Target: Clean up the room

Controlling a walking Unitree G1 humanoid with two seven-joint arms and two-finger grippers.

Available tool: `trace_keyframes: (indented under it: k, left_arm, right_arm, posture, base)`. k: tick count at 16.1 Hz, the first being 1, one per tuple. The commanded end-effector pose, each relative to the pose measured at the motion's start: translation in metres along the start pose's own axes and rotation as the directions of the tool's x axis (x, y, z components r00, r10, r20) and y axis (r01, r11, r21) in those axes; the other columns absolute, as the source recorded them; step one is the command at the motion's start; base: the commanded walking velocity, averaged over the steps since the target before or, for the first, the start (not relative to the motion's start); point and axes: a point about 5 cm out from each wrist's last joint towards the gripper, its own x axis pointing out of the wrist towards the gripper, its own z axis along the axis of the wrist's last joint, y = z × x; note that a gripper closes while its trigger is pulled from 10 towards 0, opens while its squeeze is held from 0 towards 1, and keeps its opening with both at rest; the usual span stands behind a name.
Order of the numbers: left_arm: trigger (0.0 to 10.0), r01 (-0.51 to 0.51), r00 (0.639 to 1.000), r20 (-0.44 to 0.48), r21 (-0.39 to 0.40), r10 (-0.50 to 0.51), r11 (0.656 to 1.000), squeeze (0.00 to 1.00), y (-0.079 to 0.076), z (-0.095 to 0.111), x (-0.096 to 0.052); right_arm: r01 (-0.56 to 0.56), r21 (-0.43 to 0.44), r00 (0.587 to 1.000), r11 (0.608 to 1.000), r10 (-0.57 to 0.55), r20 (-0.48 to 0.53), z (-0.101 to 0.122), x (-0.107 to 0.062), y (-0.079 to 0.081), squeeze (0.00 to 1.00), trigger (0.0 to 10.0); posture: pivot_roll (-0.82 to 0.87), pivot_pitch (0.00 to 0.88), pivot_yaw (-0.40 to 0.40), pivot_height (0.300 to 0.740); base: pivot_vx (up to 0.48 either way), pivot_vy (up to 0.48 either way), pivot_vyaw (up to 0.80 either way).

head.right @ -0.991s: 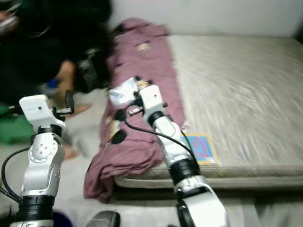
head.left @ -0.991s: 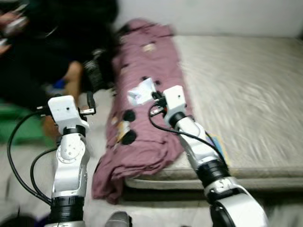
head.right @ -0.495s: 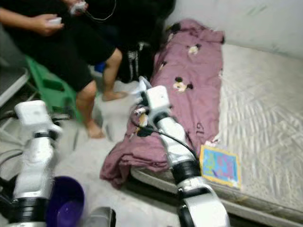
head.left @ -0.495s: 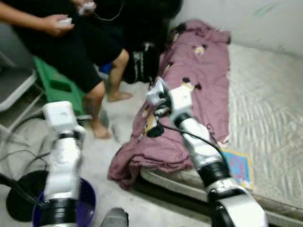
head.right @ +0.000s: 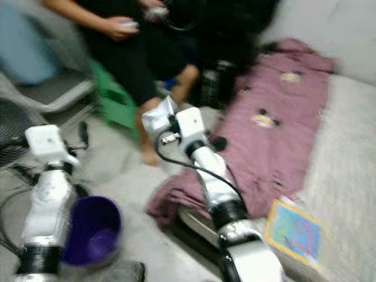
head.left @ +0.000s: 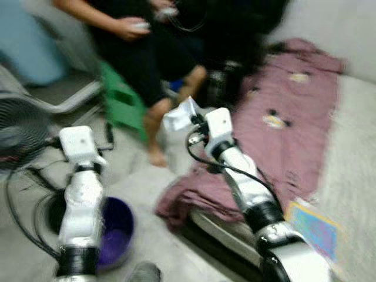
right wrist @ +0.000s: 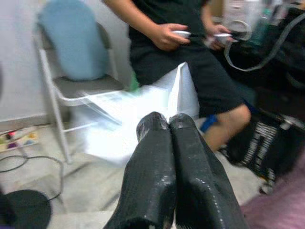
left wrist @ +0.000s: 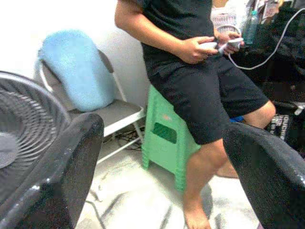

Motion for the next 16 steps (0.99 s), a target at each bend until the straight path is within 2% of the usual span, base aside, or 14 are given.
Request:
trace_keyframes:
  k: [1,7,11,16]
  left_arm:
    - [10.0,-0.002,1.0,0.004,0.021,0.002,1.0,0.0,-0.001,0.0,0.0]
    - [10.0,-0.017,1.0,-0.001,0.022,0.017,1.0,0.0,0.0,-0.002,-0.002]
    - [10.0,-0.075,0.997,-0.01,0.015,0.075,0.997,0.0,0.007,-0.006,-0.013]
    - [10.0,-0.071,0.997,-0.007,0.016,0.071,0.997,0.0,0.005,-0.005,-0.014]
  right_arm:
    - [0.003,0.0,1.0,1.0,-0.003,-0.001,0.0,0.0,-0.002,0.0,10.0]
    - [-0.008,-0.006,1.0,1.0,0.008,-0.002,-0.001,0.001,0.0,0.0,10.0]
    - [-0.076,-0.007,0.997,0.997,0.076,-0.007,0.001,0.007,0.014,0.0,10.0]
    - [-0.083,0.006,0.997,0.997,0.083,0.001,0.002,0.009,0.018,0.0,10.0]
  posture:
    - [0.12,0.0,-0.05,0.74]
    - [0.14,0.0,-0.059,0.74]
    - [0.18,0.0,-0.102,0.74]
    - [0.16,0.0,-0.081,0.74]
  base:
    - [0.0,0.0,0.8]
    - [0.0,0.0,0.8]
    - [0.0,0.0,0.8]
    - [0.0,0.0,0.8]
